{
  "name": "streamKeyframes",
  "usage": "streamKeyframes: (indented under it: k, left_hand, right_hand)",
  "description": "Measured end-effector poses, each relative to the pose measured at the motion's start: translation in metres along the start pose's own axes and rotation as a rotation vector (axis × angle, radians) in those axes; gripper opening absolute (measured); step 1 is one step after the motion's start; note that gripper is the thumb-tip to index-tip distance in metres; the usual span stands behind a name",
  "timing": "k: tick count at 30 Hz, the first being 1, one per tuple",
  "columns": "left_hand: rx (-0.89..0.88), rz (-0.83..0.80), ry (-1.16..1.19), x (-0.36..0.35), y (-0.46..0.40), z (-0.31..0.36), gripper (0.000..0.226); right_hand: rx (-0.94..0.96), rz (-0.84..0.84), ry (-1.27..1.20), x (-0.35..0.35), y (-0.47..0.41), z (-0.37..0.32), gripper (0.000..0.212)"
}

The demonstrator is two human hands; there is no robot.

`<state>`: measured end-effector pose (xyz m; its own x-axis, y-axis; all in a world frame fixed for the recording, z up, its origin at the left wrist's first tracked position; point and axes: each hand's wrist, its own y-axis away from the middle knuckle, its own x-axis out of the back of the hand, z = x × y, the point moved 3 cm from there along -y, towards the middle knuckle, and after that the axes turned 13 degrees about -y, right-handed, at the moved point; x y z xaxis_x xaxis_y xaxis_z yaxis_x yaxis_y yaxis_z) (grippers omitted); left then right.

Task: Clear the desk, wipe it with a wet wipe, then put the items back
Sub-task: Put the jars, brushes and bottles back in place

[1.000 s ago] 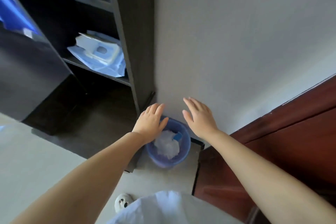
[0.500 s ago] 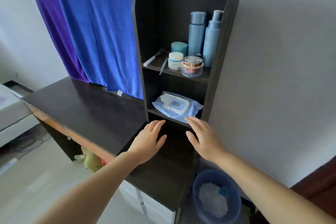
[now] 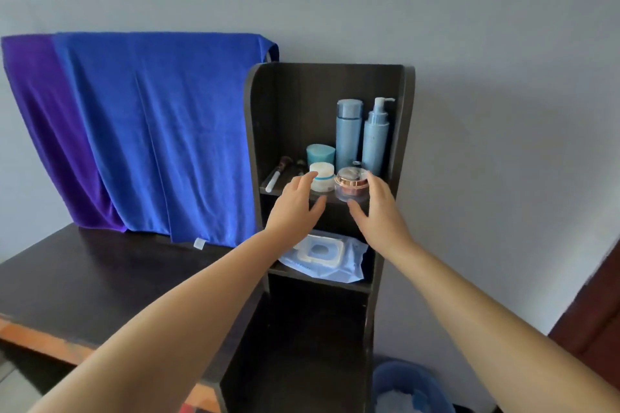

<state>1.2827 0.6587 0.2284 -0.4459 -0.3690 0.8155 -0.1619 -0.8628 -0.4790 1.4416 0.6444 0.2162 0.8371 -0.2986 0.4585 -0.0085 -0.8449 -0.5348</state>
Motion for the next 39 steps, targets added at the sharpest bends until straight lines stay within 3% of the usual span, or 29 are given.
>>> streamKeyframes:
  k: [5,10,17,21,28,31,34,39]
  left_hand:
    - [0.095,-0.037,-0.114,-0.015,-0.057,-0.011,0.053]
    - [0.114,-0.135,-0.171,-0.032,-0.083,-0.018,0.057]
    - [0.110,-0.063,-0.097,-0.035,-0.086,-0.019,0.061]
    - [0.055,0.051,0.077,-0.013,-0.072,-0.017,0.060]
    - [0.060,0.070,0.330,0.040,-0.004,-0.078,0.054]
    - [0.159,0.028,0.307,0.044,0.020,-0.131,0.054]
    - [0.264,-0.012,0.299,0.037,0.040,-0.188,0.054]
    - [0.426,-0.143,0.284,-0.008,0.057,-0.285,0.055]
  right_hand:
    - [-0.178,0.109,0.014,-0.024,-0.041,0.014,0.080]
    - [-0.168,0.180,0.129,-0.033,-0.050,0.029,0.080]
    - [-0.144,0.204,-0.017,-0.026,-0.047,0.028,0.071]
    - [-0.080,0.208,-0.128,-0.016,-0.036,0.014,0.070]
    - [-0.021,-0.071,-0.283,-0.037,-0.003,-0.043,0.069]
    - [-0.068,-0.211,-0.331,-0.086,0.007,-0.054,0.070]
    - [-0.130,-0.287,-0.353,-0.145,0.013,-0.048,0.050]
    - [-0.370,-0.328,-0.354,-0.260,0.021,-0.004,0.044]
